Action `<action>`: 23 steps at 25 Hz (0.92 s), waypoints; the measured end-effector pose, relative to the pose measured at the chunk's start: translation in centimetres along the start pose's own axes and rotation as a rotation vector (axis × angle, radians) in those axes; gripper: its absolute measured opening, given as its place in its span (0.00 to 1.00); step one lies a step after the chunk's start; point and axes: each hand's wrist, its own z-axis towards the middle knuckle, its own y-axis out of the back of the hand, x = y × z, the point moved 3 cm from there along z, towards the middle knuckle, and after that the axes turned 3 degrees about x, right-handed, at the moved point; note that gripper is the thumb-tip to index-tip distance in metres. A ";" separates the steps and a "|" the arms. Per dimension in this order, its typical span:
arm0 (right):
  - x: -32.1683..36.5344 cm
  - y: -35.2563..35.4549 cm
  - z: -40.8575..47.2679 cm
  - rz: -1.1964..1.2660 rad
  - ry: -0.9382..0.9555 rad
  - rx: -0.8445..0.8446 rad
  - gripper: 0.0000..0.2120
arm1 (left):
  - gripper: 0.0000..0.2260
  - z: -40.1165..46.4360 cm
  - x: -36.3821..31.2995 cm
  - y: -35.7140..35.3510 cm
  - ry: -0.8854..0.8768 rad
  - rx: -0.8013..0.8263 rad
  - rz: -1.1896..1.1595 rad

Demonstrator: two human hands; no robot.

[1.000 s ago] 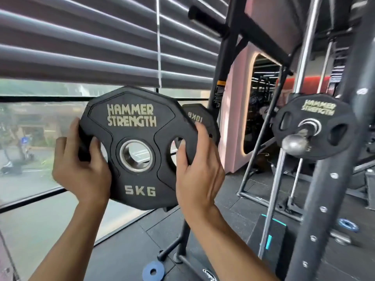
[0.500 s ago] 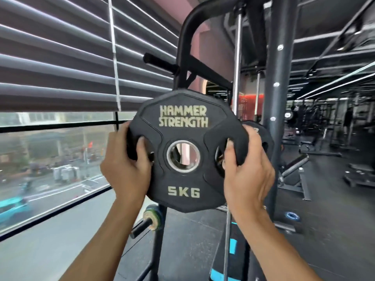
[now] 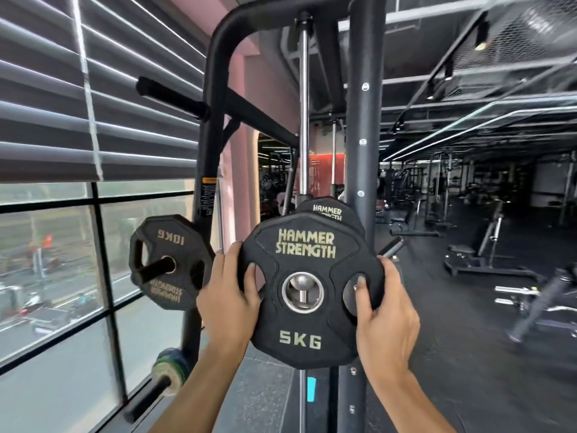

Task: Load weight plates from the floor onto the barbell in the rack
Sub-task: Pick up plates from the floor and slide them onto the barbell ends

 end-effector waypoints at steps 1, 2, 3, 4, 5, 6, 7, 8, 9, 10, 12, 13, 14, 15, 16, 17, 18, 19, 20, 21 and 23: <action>-0.5 -0.8 0.0 -0.009 -0.001 0.001 0.19 | 0.17 0.1 0.7 -0.8 0.007 0.002 0.003; -0.8 -1.4 0.0 -0.017 -0.003 0.001 0.20 | 0.17 0.2 1.4 -1.5 0.017 0.001 0.008; -1.0 -2.1 0.1 -0.022 -0.004 -0.002 0.20 | 0.17 0.5 2.0 -2.0 0.021 -0.005 0.013; -1.2 -2.7 0.0 -0.024 -0.005 -0.009 0.20 | 0.17 0.7 2.5 -2.4 0.017 -0.011 0.013; -1.4 -3.1 0.1 -0.025 -0.006 -0.019 0.20 | 0.17 0.9 2.7 -2.8 0.004 -0.018 0.010; -1.6 -3.5 0.2 -0.029 -0.010 -0.029 0.20 | 0.16 1.2 3.0 -3.3 -0.010 -0.020 0.005; -1.9 -3.8 0.4 -0.036 -0.015 -0.040 0.20 | 0.16 1.5 3.2 -3.8 -0.023 -0.022 -0.001; -2.2 -4.1 0.8 -0.051 -0.024 -0.045 0.19 | 0.16 1.9 3.3 -4.4 -0.037 -0.022 -0.005; -2.5 -4.4 1.1 -0.073 -0.038 -0.040 0.18 | 0.16 2.1 3.5 -5.1 -0.048 -0.017 -0.003; -2.9 -4.8 1.4 -0.099 -0.052 -0.029 0.17 | 0.16 2.4 3.8 -5.8 -0.057 -0.006 0.003; -3.8 -5.6 2.2 -0.167 -0.065 -0.003 0.16 | 0.15 3.0 4.3 -7.5 -0.079 0.028 0.022; -4.3 -6.2 2.7 -0.217 -0.057 0.015 0.16 | 0.15 3.3 4.6 -8.3 -0.088 0.043 0.042; -4.8 -6.8 3.2 -0.272 -0.043 0.036 0.16 | 0.15 3.7 4.8 -9.1 -0.098 0.055 0.071; -5.2 -7.3 3.7 -0.318 -0.030 0.058 0.15 | 0.16 4.1 5.0 -9.8 -0.117 0.064 0.103; -5.8 -8.0 4.1 -0.349 -0.018 0.075 0.15 | 0.16 4.5 5.2 -10.6 -0.144 0.074 0.134; -6.5 -8.6 4.7 -0.365 -0.009 0.089 0.14 | 0.16 5.0 5.4 -11.7 -0.170 0.085 0.161; -7.2 -9.2 5.2 -0.369 -0.007 0.109 0.12 | 0.16 5.6 5.6 -12.8 -0.181 0.103 0.179; -7.9 -9.9 5.8 -0.374 -0.003 0.132 0.12 | 0.16 6.1 5.9 -14.0 -0.172 0.124 0.187; -8.5 -10.5 6.5 -0.379 0.015 0.148 0.13 | 0.16 6.6 6.1 -15.0 -0.156 0.141 0.189; -9.1 -11.2 7.1 -0.387 0.040 0.163 0.15 | 0.16 7.0 6.3 -16.1 -0.151 0.150 0.190; -10.3 -12.4 8.4 -0.422 0.083 0.190 0.17 | 0.16 7.4 6.7 -17.8 -0.166 0.159 0.184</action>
